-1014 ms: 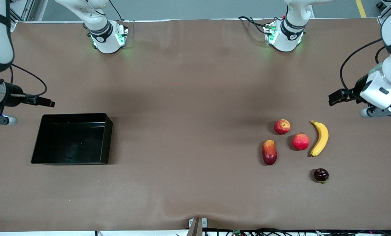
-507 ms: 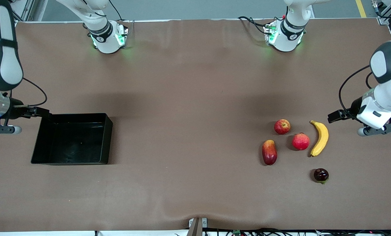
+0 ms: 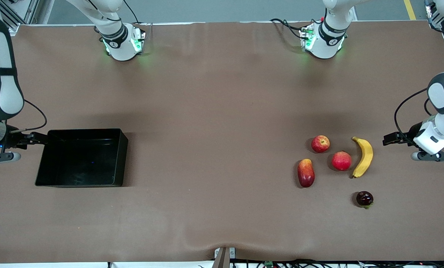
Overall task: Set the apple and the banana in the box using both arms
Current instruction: 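Grasp the apple with the left gripper while the right gripper grips the box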
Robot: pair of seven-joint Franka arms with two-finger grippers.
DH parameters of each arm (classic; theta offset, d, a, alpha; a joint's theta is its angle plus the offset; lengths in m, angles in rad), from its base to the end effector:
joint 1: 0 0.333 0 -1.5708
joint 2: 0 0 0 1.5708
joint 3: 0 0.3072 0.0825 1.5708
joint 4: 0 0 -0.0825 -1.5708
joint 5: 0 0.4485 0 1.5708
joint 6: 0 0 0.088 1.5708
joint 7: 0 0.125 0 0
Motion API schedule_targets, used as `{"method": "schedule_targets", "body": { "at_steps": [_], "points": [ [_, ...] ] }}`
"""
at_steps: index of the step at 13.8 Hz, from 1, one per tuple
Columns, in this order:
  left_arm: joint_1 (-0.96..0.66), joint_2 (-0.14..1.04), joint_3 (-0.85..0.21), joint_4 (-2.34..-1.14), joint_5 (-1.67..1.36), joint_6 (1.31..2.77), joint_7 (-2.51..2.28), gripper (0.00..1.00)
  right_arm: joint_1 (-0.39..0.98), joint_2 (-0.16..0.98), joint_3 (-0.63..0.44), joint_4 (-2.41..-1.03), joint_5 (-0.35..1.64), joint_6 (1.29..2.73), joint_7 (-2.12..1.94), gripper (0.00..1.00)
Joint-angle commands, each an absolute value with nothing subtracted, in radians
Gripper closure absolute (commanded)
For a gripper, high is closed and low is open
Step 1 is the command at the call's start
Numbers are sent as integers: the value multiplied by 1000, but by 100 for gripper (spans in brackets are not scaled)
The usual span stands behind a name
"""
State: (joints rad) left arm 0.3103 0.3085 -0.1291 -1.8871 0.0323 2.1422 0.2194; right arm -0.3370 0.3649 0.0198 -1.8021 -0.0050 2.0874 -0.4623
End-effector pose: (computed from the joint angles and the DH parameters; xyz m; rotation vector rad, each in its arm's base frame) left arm 0.6537 0.1235 0.2773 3.1174 -0.0800 -0.0734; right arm 0.6477 -0.2135 0.2754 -3.0983 -0.2277 0.1126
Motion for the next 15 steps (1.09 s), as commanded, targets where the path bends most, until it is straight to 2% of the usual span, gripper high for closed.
{"method": "schedule_targets", "body": {
  "at_steps": [1, 4, 7, 9, 11, 15],
  "points": [
    [305, 322, -143, -1887, 15, 2172, 242, 0, -367, 437, 38, -1753, -9, 2111, -508, 0],
    [285, 340, -172, -1890, -7, 2195, 212, 0, -368, 508, 37, -1680, -12, 2105, -497, 0],
    [285, 341, -216, -1923, -38, 2207, 112, 0, -373, 554, 37, -1672, -18, 2137, -505, 0],
    [285, 347, -253, -1934, -40, 2212, -18, 0, -385, 598, 38, -1674, -5, 2213, -500, 0],
    [279, 360, -284, -1937, -40, 2215, -138, 0, -380, 600, 38, -1674, -3, 2217, -489, 0],
    [235, 360, -287, -2014, -35, 2327, -259, 0, -393, 630, 38, -1674, -3, 2217, -499, 0]
  ]
}}
